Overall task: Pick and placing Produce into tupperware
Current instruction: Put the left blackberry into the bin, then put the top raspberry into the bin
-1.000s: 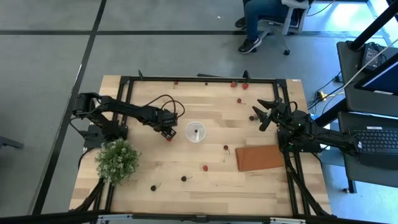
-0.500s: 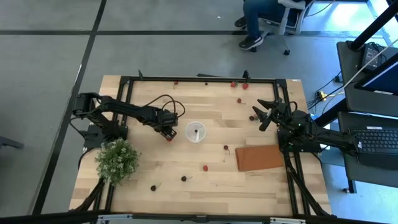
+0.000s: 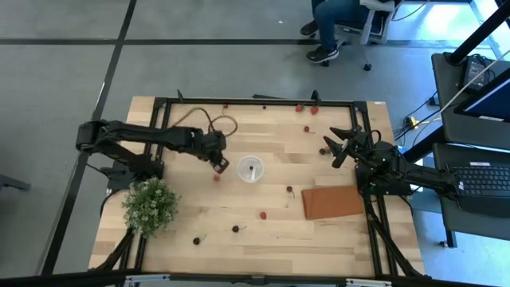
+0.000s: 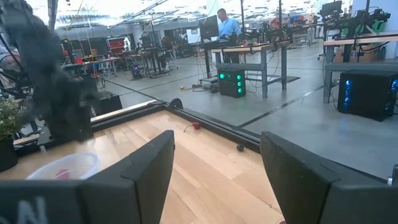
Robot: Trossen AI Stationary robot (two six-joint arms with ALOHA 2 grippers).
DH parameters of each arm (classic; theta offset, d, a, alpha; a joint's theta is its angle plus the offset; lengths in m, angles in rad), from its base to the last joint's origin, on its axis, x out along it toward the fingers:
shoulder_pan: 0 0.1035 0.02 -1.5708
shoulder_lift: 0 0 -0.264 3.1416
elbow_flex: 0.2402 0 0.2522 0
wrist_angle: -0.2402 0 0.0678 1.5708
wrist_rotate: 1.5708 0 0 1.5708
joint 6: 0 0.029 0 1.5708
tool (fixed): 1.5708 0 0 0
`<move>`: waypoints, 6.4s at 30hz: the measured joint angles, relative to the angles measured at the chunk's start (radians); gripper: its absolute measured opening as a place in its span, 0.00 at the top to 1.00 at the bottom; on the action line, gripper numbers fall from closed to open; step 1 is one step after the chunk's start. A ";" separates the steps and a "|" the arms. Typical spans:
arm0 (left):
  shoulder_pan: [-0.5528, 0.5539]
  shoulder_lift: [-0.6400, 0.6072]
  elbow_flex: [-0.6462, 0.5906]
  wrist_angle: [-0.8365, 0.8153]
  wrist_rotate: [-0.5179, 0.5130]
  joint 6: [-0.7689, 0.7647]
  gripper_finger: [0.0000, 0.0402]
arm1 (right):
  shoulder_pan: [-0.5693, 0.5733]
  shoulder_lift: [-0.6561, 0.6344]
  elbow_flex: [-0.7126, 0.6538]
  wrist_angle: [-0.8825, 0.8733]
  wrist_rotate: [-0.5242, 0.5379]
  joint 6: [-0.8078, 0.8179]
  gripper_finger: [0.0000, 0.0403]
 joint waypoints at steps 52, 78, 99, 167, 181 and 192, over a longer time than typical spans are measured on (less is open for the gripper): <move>-0.106 0.497 0.476 -0.025 0.106 0.279 0.71 | -0.002 0.000 0.000 0.000 0.000 0.026 0.40; -0.080 0.269 0.476 -0.215 0.090 0.302 0.51 | -0.002 0.000 0.000 -0.001 0.000 0.024 0.40; -0.121 0.022 0.277 -0.454 0.036 0.572 0.52 | -0.002 0.000 0.000 -0.001 0.000 0.023 0.40; -0.157 0.119 -0.285 0.358 0.124 0.697 0.71 | -0.002 0.000 0.000 -0.002 0.000 0.023 0.40; -0.112 0.060 -0.120 0.288 0.105 0.626 0.76 | -0.002 0.000 0.000 -0.001 0.000 0.022 0.40; -0.047 0.069 0.169 0.242 0.113 0.671 0.76 | -0.002 0.000 0.000 -0.002 0.000 0.023 0.40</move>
